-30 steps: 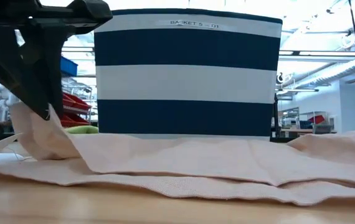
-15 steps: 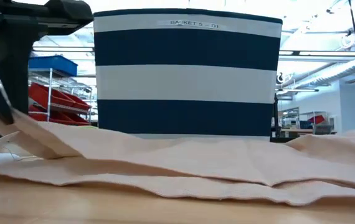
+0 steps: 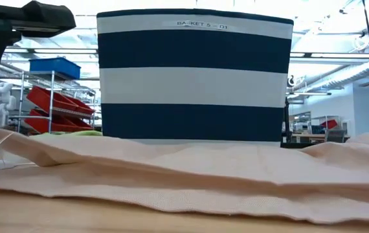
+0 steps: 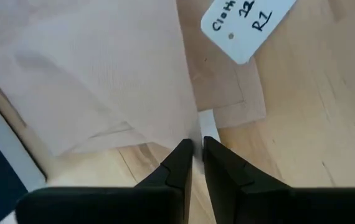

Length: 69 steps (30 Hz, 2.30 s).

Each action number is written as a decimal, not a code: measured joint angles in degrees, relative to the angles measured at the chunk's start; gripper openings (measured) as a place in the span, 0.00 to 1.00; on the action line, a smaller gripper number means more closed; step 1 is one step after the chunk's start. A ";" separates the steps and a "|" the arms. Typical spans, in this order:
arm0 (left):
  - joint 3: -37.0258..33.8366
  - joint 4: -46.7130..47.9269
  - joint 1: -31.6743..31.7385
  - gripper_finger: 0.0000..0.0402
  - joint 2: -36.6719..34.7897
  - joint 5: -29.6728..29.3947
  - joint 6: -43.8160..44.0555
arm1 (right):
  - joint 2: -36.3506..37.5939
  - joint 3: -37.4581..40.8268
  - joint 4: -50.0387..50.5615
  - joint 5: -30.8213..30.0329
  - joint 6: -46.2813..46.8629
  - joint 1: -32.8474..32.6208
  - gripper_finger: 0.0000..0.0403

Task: Fold towel
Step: Fold the light brown towel

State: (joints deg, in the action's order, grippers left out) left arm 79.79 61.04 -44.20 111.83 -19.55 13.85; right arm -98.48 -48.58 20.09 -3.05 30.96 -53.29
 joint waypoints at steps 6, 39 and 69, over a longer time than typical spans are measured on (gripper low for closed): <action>0.00 3.55 -0.09 0.12 0.00 0.00 3.43 | -0.02 0.00 -0.03 0.00 0.00 0.08 0.00; 0.07 -36.36 7.52 0.12 2.57 -4.37 -10.60 | -0.13 0.02 -0.48 0.50 0.21 2.24 0.00; 0.02 -38.67 12.04 0.34 7.72 7.36 -4.93 | -0.13 -0.09 -1.42 0.01 -0.06 2.27 0.00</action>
State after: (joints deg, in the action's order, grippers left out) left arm 79.81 22.37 -32.16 119.55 -12.19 8.92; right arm -98.61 -48.66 18.68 -3.05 30.89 -51.02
